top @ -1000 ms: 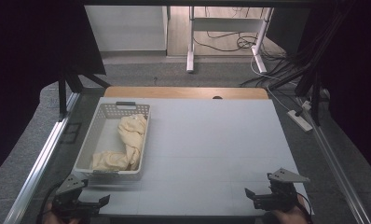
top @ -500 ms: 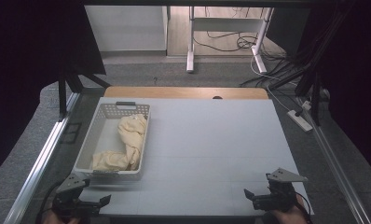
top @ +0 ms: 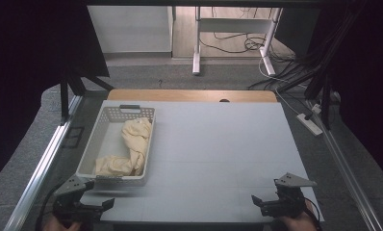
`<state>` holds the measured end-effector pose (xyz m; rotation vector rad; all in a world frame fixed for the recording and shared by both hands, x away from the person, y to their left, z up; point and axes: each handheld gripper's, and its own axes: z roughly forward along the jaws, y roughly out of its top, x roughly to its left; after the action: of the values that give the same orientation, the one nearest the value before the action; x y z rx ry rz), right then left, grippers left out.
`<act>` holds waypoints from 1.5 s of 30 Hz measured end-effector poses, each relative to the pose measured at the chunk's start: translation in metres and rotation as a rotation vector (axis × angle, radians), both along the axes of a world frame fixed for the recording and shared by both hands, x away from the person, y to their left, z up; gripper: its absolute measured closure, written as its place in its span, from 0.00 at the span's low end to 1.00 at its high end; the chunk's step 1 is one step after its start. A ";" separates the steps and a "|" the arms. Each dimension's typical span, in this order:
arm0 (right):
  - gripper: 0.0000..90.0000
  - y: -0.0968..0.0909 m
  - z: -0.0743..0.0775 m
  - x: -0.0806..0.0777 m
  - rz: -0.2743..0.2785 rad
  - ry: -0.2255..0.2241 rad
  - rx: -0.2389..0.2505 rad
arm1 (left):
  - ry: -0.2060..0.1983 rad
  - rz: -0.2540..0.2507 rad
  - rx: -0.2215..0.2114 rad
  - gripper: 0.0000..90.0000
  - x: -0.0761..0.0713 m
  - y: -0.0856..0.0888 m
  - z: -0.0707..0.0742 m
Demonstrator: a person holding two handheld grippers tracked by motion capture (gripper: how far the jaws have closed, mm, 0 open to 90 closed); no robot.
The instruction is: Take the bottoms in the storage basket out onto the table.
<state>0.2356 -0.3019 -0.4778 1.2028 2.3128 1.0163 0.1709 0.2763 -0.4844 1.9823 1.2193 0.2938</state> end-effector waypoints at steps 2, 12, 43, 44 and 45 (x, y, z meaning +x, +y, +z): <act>0.00 0.000 0.000 0.000 0.000 0.001 0.000 | -0.007 -0.007 -0.005 0.00 0.000 0.000 0.002; 0.00 0.001 0.000 0.000 0.005 0.004 -0.006 | 0.011 -0.019 -0.042 0.00 0.004 0.001 0.007; 0.00 0.001 -0.001 0.001 0.004 0.014 -0.008 | -0.017 -0.029 0.035 0.00 0.033 -0.011 0.020; 0.00 0.001 -0.001 0.001 0.004 0.014 -0.008 | -0.014 -0.028 0.032 0.00 0.035 -0.010 0.020; 0.00 0.001 -0.001 0.001 0.004 0.014 -0.009 | -0.008 -0.029 0.024 0.00 0.039 -0.010 0.019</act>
<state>0.2370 -0.3009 -0.4790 1.2057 2.3291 1.0016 0.2098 0.2668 -0.4651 2.0154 1.1861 0.3033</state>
